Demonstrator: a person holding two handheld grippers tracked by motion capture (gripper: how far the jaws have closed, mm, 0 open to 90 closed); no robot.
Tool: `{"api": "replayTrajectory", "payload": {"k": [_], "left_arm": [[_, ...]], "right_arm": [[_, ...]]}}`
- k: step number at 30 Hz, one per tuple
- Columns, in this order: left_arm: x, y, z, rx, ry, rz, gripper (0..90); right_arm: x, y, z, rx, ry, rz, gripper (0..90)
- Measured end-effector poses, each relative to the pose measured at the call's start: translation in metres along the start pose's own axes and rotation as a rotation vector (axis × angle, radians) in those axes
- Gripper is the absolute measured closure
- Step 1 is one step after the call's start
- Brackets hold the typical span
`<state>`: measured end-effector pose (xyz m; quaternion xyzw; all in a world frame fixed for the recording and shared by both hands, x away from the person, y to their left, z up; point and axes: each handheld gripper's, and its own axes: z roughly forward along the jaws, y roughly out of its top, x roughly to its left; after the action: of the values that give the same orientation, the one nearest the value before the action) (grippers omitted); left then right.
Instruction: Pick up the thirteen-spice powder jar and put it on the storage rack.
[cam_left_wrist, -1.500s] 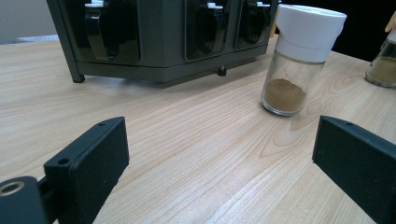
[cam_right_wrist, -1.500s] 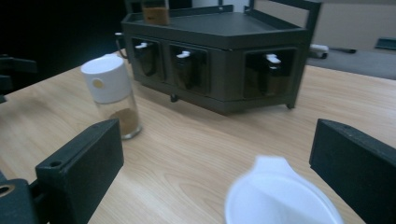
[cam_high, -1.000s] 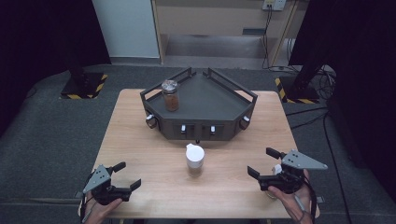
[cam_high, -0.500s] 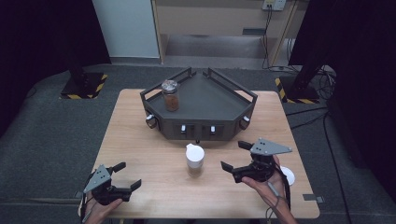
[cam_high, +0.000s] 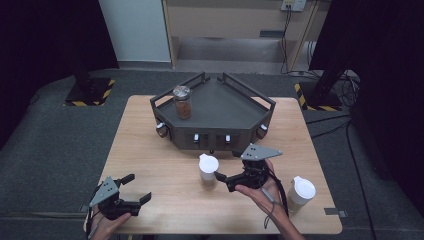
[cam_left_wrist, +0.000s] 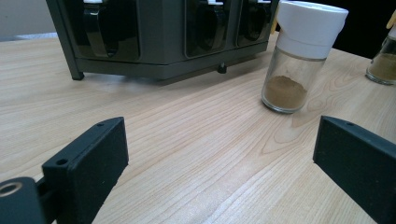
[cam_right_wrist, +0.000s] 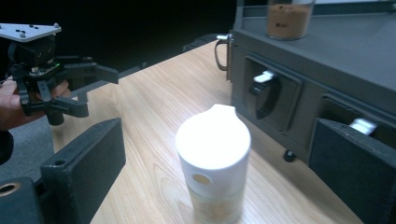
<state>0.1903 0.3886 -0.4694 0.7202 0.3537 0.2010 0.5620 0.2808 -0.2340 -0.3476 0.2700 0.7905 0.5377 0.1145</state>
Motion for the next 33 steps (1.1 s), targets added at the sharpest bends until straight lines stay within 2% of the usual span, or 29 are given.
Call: {"api": "replayTrajectory", "payload": {"k": [12, 15, 21, 25, 33], "left_arm": [[0.001, 0.0, 0.0, 0.001, -0.008, 0.001, 1.8], [0.001, 0.0, 0.0, 0.001, -0.01, 0.002, 1.8], [0.001, 0.0, 0.0, 0.003, -0.009, 0.002, 1.8], [0.0, 0.0, 0.0, -0.001, -0.009, 0.004, 1.8], [0.0, 0.0, 0.0, -0.003, -0.006, 0.004, 1.8]], "right_arm": [[-0.001, -0.004, 0.041, 0.042, 0.006, 0.006, 6.1], [-0.001, -0.005, 0.051, 0.061, 0.003, -0.003, 7.5], [-0.003, -0.013, 0.068, 0.084, -0.008, 0.008, 12.1], [-0.004, -0.017, 0.076, 0.102, -0.004, 0.004, 15.6], [0.0, -0.024, 0.08, 0.101, -0.024, -0.023, 28.4]]}}
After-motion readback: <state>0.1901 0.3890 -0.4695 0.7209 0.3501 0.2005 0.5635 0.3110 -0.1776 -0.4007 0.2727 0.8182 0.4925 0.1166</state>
